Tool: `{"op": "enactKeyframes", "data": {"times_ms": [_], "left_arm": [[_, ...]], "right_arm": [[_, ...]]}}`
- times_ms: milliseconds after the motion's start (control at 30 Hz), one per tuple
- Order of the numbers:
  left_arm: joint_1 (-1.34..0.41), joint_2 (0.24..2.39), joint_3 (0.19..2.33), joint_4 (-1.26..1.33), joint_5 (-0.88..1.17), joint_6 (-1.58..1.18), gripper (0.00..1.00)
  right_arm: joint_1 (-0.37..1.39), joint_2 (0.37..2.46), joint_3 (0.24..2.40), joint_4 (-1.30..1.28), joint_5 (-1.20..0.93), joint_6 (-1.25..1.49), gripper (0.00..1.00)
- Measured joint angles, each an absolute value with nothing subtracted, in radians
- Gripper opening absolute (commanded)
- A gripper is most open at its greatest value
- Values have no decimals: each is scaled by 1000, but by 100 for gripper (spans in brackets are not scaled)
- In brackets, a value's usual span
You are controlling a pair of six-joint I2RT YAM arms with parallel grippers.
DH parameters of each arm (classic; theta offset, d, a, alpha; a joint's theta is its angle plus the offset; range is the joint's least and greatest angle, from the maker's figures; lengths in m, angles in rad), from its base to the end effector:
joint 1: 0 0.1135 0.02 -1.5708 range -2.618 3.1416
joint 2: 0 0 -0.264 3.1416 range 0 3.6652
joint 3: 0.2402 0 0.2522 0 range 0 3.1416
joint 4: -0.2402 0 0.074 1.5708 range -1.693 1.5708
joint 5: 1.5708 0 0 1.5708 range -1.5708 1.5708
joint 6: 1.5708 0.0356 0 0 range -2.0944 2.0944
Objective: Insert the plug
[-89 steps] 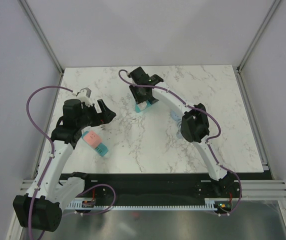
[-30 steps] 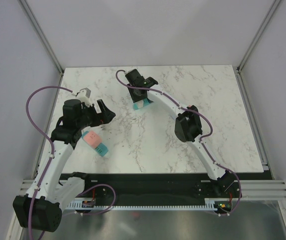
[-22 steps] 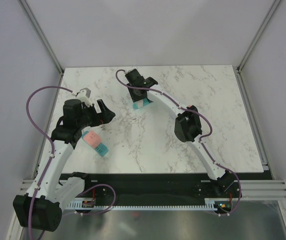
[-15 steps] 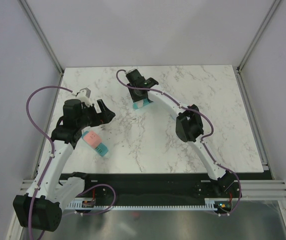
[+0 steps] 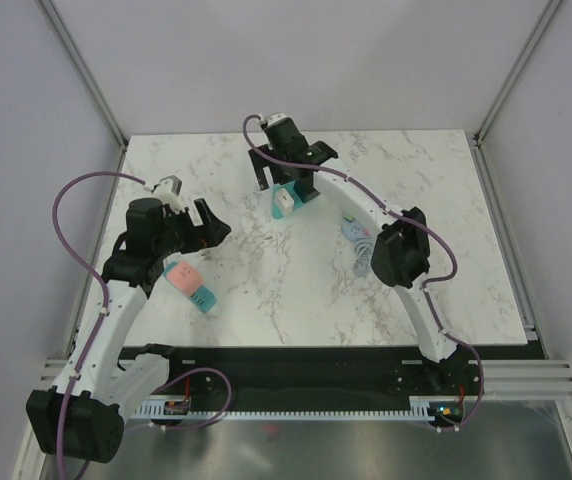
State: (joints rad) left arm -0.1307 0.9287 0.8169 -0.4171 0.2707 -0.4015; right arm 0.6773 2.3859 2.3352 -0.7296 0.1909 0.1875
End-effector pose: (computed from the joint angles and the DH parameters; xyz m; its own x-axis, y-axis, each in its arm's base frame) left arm 0.2025 -0.0362 0.3026 -0.5990 -0.3011 -0.7420 0.1308 0.8774 -0.4616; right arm 0.4229 0.3314 0.2654 -0.6337 -0.2748 -0.7231 -0.3991 0.9169 0.0013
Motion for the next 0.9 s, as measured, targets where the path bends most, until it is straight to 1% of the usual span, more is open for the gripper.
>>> {"op": "enactKeyframes", "data": {"times_ms": [133,267,333,467,600,733,900], "left_arm": [[-131,929,822,-418,288,-402,100],[-130,923,855,-408,373,-411,100],[-131,915,865,-373,456,-426,100],[-132,912,871,-288,659,-445,100],[-141,897,873,-279,796,-444,100],[-147,830,885,-285,858,-443,100],[-148,735,963,-286,892,-425,100]], "right_arm": [[677,2244,2276,-702,161,192,98],[677,2031,2109,-669,126,239,98],[677,1903,1964,-632,102,284,98],[677,1578,1535,-527,28,401,98],[677,1357,1264,-492,36,470,98],[675,1186,1160,-494,68,498,98],[674,993,1154,-465,84,534,98]]}}
